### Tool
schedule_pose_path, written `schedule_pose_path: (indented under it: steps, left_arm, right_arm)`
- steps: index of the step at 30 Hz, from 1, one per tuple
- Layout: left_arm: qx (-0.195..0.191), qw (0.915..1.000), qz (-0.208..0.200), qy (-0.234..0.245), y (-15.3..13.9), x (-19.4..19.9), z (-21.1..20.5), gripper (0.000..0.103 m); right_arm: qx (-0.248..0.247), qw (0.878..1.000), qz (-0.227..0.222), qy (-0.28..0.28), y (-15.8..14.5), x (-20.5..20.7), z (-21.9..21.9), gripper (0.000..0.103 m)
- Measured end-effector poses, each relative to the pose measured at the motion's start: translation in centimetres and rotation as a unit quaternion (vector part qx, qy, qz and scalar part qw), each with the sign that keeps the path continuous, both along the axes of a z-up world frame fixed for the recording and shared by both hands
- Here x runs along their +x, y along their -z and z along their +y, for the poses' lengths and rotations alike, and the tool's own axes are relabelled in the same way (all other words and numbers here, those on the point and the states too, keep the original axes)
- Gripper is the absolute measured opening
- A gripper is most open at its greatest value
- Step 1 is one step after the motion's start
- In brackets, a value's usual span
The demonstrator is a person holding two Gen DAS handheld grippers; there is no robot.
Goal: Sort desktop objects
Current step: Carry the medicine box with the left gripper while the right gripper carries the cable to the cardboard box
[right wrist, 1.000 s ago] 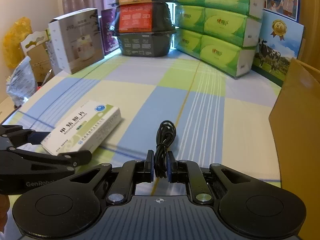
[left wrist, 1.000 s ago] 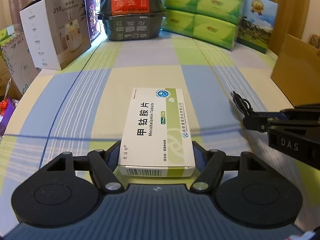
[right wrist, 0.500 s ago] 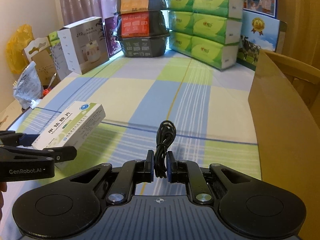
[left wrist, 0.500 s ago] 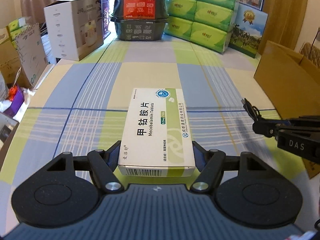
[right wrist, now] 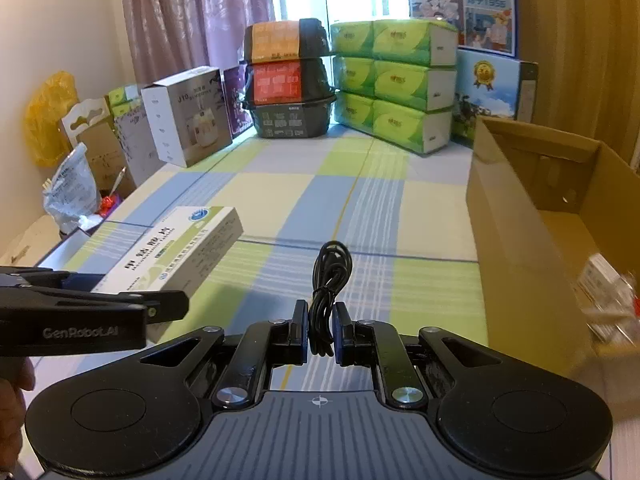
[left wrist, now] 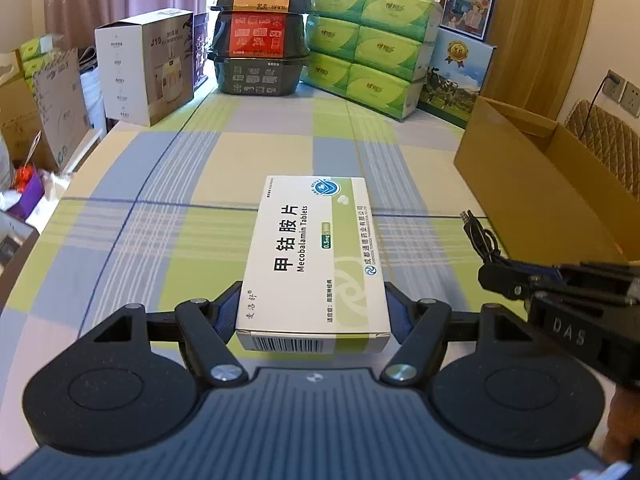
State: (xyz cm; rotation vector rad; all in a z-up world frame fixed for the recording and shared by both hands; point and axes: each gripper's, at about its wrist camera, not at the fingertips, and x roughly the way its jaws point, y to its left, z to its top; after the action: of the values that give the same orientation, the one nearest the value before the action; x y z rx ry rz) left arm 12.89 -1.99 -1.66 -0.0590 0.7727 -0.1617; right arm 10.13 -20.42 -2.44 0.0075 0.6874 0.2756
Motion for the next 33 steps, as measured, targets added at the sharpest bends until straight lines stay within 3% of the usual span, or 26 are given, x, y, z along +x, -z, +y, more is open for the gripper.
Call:
schedule_pose_path:
  steps: [18, 33]
  left_arm:
    - [0.005, 0.9999, 0.004, 0.008, -4.1, -8.1, -3.1, 0.067]
    - [0.005, 0.9996, -0.010, 0.026, -6.5, -10.6, -6.1, 0.067]
  right_arm:
    - [0.027, 0.999, -0.026, 0.028, -5.4, -7.9, -2.9, 0.009]
    - [0.029, 0.997, -0.045, 0.058, -7.6, -11.3, -7.1, 0.009]
